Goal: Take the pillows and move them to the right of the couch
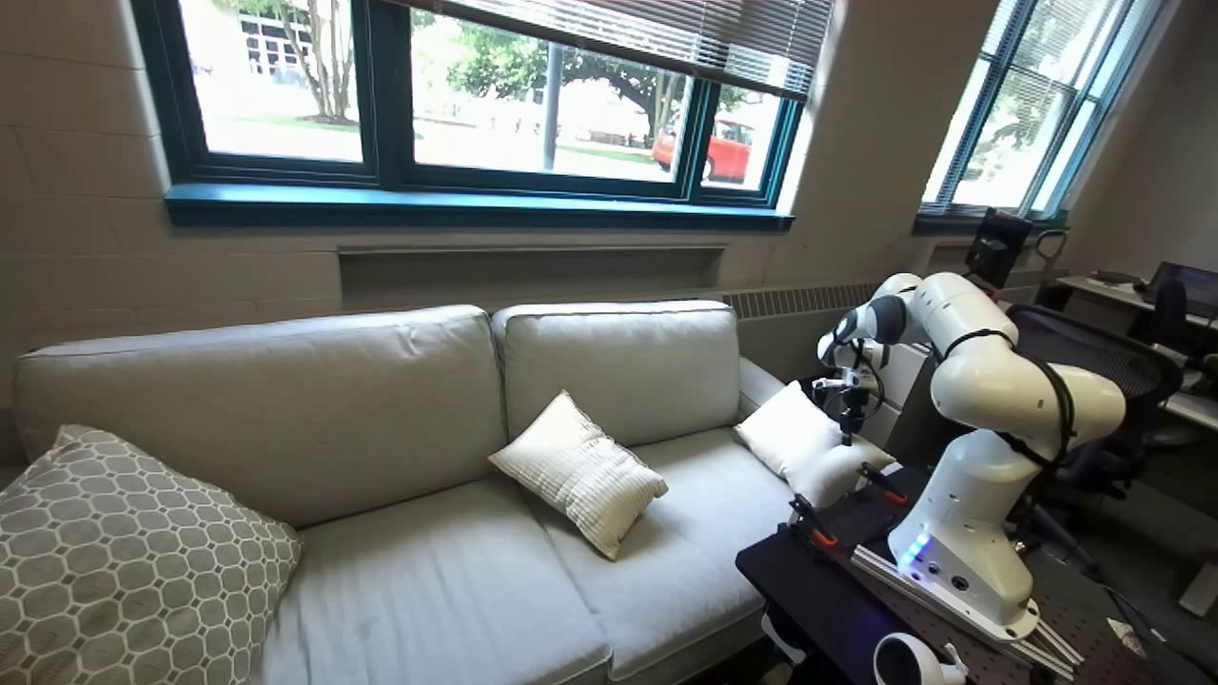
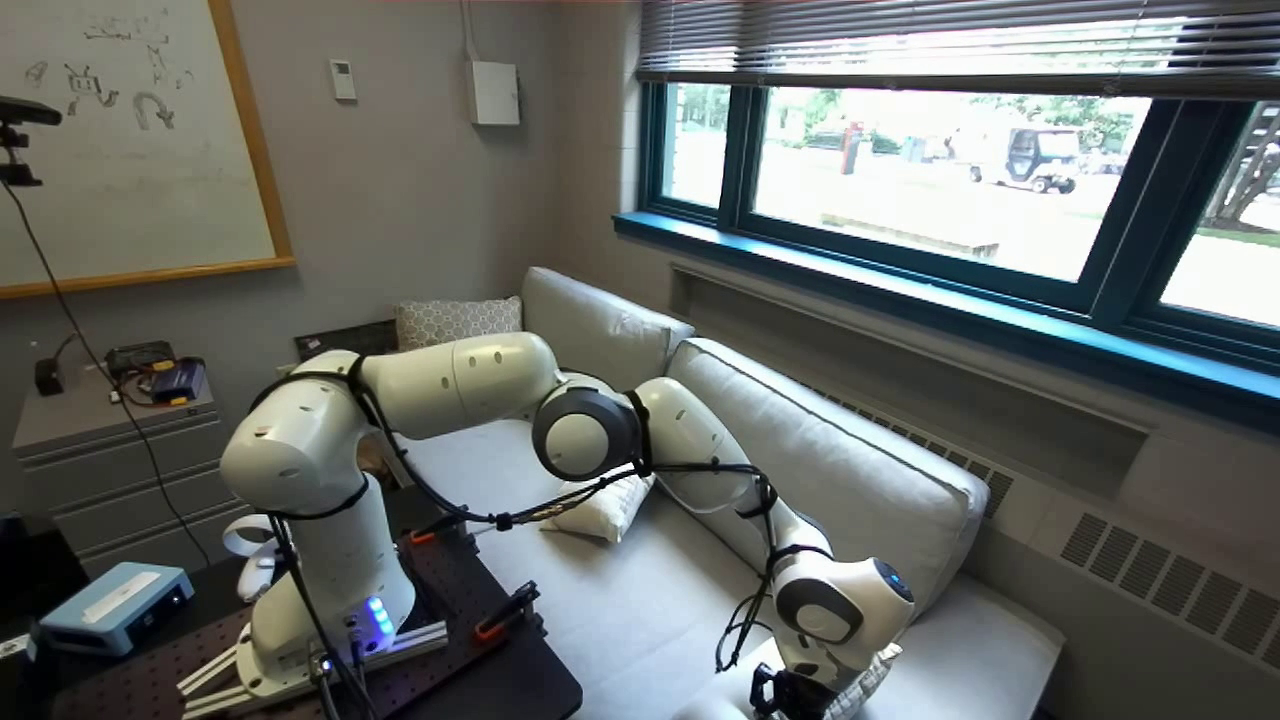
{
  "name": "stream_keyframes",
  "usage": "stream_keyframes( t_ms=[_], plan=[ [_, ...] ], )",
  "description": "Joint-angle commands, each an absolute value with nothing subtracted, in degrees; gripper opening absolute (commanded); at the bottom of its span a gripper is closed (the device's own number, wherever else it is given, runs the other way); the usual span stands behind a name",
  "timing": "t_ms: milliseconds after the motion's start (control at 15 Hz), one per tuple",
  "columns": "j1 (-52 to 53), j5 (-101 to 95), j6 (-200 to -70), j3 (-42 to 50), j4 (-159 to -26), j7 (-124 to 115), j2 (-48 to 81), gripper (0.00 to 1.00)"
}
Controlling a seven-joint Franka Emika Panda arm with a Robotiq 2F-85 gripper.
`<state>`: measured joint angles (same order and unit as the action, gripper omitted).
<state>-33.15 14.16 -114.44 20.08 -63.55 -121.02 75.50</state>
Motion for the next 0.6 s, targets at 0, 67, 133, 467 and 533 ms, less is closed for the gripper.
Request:
stream_keyframes(
  t_ms=[0, 67, 133, 467, 533],
  plan=[
    [-33.9, 16.1, -119.1, 21.3, -61.3, -127.2, 76.1, 0.07],
    [-33.7, 16.6, -121.1, 21.7, -61.7, -129.4, 75.9, 0.05],
    [-33.4, 16.8, -122.0, 22.2, -61.9, -131.1, 75.9, 0.04],
    [-32.3, 16.5, -125.0, 22.9, -62.4, -137.2, 76.1, 0.05],
    [-32.0, 16.2, -125.0, 23.0, -62.6, -137.5, 76.0, 0.06]
  ],
)
